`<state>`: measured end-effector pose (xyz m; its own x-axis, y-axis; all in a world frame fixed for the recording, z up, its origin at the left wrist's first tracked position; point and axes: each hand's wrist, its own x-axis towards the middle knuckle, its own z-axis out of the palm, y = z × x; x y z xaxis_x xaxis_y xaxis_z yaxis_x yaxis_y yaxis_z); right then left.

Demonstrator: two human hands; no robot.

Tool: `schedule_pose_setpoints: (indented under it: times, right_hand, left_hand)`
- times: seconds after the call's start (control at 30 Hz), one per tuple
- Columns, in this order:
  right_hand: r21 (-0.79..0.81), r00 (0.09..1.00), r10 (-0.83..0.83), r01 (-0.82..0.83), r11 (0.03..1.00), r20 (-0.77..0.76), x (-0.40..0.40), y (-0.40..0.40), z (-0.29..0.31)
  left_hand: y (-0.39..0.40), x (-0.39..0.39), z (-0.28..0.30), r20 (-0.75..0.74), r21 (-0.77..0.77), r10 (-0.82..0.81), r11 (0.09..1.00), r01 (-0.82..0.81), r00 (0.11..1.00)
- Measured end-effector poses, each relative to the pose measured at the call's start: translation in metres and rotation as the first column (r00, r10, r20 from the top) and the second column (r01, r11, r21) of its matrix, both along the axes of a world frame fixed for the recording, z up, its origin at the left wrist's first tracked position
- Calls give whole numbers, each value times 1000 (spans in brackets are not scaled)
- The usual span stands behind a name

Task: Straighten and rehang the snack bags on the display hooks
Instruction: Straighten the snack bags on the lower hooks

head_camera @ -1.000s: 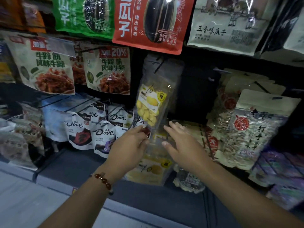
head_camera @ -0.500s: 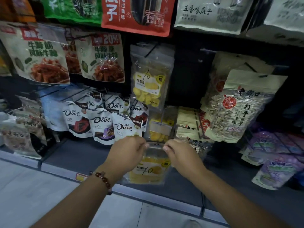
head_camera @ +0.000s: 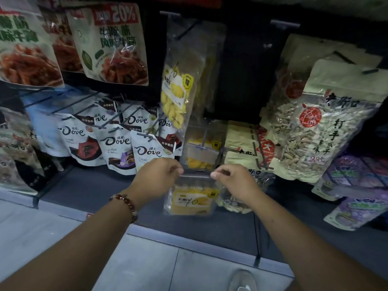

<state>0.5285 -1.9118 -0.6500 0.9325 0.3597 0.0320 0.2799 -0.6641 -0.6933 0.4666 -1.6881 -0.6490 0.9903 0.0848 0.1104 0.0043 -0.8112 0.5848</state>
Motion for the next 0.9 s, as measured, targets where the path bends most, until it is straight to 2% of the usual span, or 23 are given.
schedule_pose_setpoints:
  times: [0.33, 0.47, 0.57, 0.7, 0.8, 0.9]
  right_hand:
    - [61, 996, 18, -24, 998, 92, 38, 3, 16]
    - [13, 993, 51, -53, 999, 104, 42, 1, 12]
    - [20, 995, 13, -15, 1000, 100, 44, 3, 9]
    - [79, 991, -26, 16, 997, 132, 48, 4, 15]
    - [89, 985, -52, 38, 995, 163, 48, 8, 19]
    - [70, 981, -102, 91, 993, 166, 48, 15, 15]
  left_hand:
    - [7, 33, 2, 185, -83, 47, 996, -32, 982]
    - [12, 39, -3, 145, -103, 25, 995, -10, 989]
    - [11, 43, -10, 130, -97, 14, 995, -1, 991]
    - [9, 50, -5, 187, -183, 43, 983, -8, 981]
    - [9, 50, -1, 232, -185, 52, 983, -9, 971]
    - [7, 51, -4, 214, -154, 79, 987, -47, 974]
